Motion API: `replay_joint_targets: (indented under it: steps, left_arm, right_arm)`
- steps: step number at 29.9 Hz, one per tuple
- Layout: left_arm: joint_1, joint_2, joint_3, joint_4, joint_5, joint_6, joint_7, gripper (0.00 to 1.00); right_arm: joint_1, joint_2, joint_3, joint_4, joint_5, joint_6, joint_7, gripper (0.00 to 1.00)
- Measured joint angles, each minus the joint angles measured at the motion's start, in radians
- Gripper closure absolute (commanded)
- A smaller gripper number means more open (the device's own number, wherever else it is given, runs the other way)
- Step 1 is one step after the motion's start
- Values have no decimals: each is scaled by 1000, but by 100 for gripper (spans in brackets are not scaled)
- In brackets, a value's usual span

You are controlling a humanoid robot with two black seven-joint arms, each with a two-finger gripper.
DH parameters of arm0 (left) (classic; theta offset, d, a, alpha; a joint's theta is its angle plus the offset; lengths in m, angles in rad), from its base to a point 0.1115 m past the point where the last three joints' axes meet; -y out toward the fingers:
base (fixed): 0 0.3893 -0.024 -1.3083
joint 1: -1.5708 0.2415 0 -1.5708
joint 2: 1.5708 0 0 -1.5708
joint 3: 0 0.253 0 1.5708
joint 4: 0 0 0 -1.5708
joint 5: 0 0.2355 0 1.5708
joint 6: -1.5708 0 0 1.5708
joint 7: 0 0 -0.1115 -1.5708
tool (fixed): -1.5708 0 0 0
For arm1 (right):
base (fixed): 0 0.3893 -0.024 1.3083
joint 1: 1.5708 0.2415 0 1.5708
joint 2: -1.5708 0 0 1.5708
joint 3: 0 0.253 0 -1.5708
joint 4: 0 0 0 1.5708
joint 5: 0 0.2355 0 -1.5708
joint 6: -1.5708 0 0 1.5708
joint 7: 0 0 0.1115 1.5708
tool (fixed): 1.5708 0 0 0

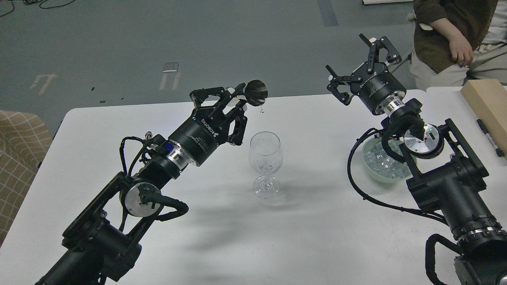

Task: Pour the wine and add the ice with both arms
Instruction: 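Tilt the jigger over the wine glass with the left gripper to pour, then hold the jigger tipped over the wine glass with the left gripper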

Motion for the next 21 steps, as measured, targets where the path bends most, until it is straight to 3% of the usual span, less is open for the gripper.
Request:
replay_joint_targets:
  steps: [21]
  left_arm:
    - [3, -2, 1, -11, 82, 1, -2, 100]
  right_arm:
    - [0, 0, 1, 0, 0, 0, 0, 0]
